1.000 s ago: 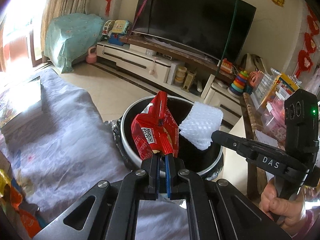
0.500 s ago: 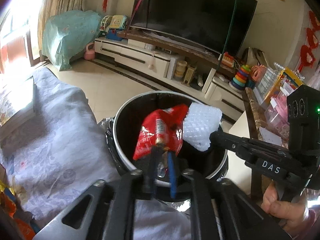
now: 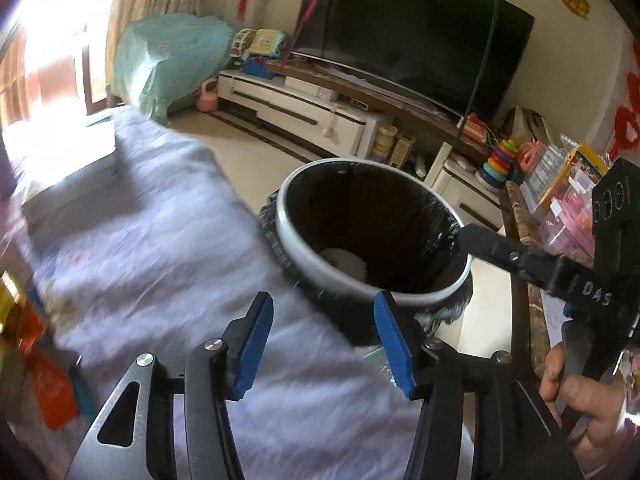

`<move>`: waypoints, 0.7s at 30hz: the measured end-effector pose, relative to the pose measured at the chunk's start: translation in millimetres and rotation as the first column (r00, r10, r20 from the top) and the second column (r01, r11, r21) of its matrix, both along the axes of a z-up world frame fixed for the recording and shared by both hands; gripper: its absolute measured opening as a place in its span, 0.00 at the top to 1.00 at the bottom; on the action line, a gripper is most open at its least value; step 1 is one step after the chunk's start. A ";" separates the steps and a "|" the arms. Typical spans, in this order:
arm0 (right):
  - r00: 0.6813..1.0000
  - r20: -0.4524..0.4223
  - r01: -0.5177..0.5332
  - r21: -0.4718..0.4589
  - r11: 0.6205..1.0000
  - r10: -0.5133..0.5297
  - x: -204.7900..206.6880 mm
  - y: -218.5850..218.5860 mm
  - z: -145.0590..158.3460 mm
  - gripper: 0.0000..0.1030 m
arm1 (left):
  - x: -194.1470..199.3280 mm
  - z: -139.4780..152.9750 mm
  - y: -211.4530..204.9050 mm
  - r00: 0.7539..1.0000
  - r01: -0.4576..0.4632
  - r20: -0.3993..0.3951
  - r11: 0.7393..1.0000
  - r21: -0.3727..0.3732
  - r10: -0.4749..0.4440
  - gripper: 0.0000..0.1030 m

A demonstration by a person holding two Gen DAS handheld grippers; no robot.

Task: Collect trash
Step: 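Open both tools to drop red bag and mesh net into bin, then grasp blue plastic bag with left tool while right tool grasps orange wrapper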

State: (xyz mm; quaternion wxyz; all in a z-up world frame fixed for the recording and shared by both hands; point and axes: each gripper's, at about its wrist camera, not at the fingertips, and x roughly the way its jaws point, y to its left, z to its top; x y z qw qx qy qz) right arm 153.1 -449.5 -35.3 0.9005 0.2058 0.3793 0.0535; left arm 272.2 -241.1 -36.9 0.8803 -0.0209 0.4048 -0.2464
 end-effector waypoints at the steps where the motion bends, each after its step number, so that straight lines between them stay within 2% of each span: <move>1: 1.000 0.005 -0.005 0.000 1.000 0.005 -2.1 3.6 1.1 0.28 | -4.7 -0.3 4.7 1.000 -0.007 -0.001 1.000 -0.004 0.007 0.48; 6: 0.999 0.025 -0.026 0.000 1.000 0.026 -11.9 26.7 6.2 0.15 | -34.4 0.0 33.6 0.999 -0.049 -0.008 0.999 -0.020 0.049 0.48; 12: 0.997 0.038 -0.071 0.008 0.997 0.070 -20.8 56.5 9.6 0.13 | -64.7 5.0 69.7 0.995 -0.095 0.005 0.995 -0.014 0.095 0.47; 21: 0.988 0.005 -0.157 0.007 0.988 0.157 -25.6 103.2 0.3 0.11 | -102.6 12.8 128.6 0.982 -0.186 0.005 0.982 -0.035 0.187 0.47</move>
